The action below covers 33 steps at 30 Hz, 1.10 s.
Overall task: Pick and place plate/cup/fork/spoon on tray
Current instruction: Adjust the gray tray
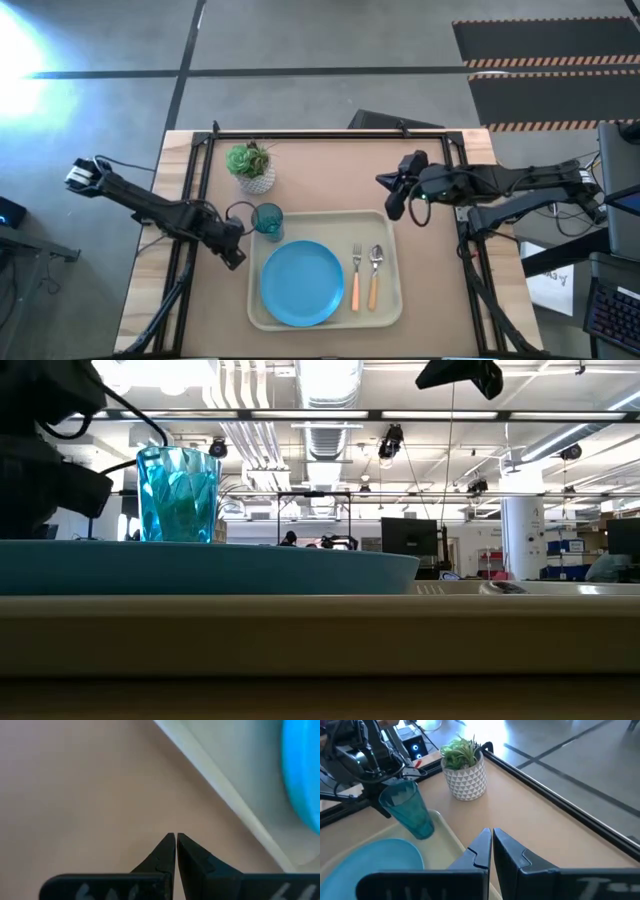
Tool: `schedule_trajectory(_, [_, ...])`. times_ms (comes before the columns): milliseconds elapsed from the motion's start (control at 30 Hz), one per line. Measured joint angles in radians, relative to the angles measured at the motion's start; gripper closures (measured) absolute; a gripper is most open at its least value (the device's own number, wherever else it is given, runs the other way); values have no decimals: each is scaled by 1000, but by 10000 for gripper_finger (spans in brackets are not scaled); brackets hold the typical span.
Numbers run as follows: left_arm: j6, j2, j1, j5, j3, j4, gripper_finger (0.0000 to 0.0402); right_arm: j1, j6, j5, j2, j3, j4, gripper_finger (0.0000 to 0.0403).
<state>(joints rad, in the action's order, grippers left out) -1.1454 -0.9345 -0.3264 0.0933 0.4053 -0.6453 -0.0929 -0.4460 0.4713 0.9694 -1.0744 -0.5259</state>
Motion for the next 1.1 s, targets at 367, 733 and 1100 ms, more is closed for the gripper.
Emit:
schedule_trajectory(367, [45,-89,-1,0,-3,153,402,0,20,0,-9,0,7,394])
schedule_trajectory(733, [56,-95,-2,-51,-6,222,402,-1,11,0,-10,0,7,394])
schedule_trajectory(1100, [55,-94,-1,-105,-7,263,402,-1,-1,-1,-10,0,7,394])
